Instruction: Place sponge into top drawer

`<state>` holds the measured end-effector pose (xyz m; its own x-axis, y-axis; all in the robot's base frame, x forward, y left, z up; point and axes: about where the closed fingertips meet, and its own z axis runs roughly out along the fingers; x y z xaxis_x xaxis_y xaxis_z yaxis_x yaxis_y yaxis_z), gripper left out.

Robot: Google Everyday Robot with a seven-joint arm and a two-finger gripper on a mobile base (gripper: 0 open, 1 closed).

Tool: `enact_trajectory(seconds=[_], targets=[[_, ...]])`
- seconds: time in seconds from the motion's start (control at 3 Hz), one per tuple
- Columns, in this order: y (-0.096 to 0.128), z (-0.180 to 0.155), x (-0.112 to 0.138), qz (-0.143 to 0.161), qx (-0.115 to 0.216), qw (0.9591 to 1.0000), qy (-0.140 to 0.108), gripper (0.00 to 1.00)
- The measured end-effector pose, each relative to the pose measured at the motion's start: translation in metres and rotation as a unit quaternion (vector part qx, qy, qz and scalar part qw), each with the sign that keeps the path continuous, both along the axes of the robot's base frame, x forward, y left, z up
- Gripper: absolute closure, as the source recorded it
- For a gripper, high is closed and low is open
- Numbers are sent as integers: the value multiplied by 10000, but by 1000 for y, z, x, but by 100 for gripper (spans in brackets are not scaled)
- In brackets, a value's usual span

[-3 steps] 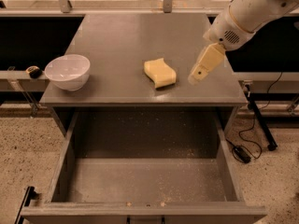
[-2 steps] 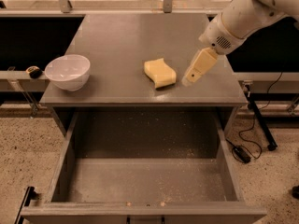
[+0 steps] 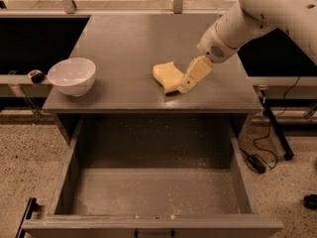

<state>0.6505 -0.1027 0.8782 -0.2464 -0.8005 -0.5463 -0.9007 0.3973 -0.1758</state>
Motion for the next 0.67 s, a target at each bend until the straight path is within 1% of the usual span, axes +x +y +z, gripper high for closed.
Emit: enact_trajectory(seconds=[0.33,0.67], targets=[[10,-16,9,7,37,10000,82,0],[17,-30,15,30,110,9997,219,0]])
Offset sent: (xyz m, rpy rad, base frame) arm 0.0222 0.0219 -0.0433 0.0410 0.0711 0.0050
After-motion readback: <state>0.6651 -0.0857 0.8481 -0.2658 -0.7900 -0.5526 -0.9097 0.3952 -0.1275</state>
